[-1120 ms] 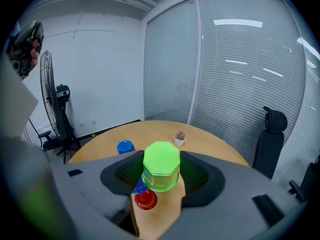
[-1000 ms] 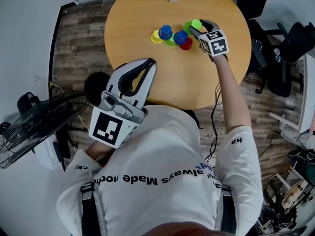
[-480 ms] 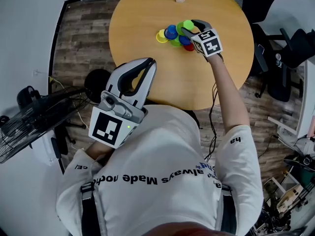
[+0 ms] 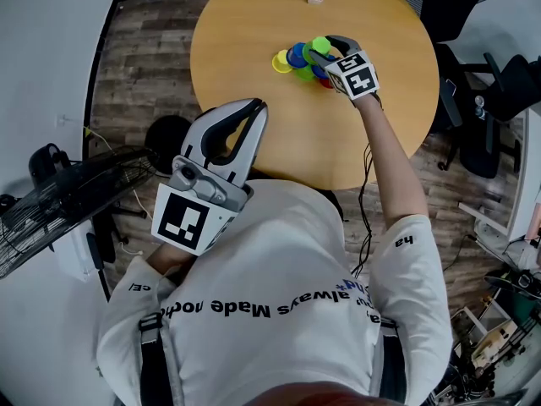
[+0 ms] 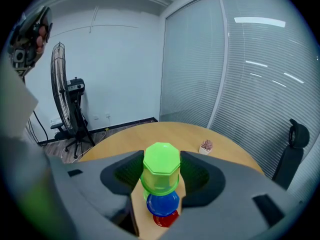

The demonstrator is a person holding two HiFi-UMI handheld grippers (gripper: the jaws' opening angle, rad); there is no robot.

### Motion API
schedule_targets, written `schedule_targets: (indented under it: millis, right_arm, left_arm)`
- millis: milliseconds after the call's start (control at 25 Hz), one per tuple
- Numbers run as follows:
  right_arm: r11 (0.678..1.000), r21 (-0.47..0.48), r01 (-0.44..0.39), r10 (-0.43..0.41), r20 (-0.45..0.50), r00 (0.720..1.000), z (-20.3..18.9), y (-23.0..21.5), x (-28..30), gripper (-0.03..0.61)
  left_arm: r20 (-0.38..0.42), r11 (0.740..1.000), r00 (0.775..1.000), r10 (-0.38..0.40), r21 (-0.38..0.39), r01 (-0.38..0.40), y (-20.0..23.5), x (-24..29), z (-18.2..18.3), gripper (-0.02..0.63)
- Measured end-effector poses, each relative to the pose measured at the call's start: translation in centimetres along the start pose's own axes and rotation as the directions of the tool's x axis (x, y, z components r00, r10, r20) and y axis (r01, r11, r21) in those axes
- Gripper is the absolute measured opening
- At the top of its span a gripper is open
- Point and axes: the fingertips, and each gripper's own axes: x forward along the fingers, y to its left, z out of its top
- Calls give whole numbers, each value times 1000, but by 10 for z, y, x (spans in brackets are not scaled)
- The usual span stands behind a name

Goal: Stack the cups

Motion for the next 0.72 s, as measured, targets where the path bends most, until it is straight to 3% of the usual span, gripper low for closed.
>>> schedule_targets:
  millis: [320,720]
  right_arm:
    - [1000,19,1,-1,35,999,3,-1,-7,267]
    - [995,68,69,-80,169,982,33,9,-69,256]
  left_arm:
    - [16,1000,1000,-5,1,5,3,0,0,32]
    - [5,999,999,-37,-1,37,-3,4,-2,32]
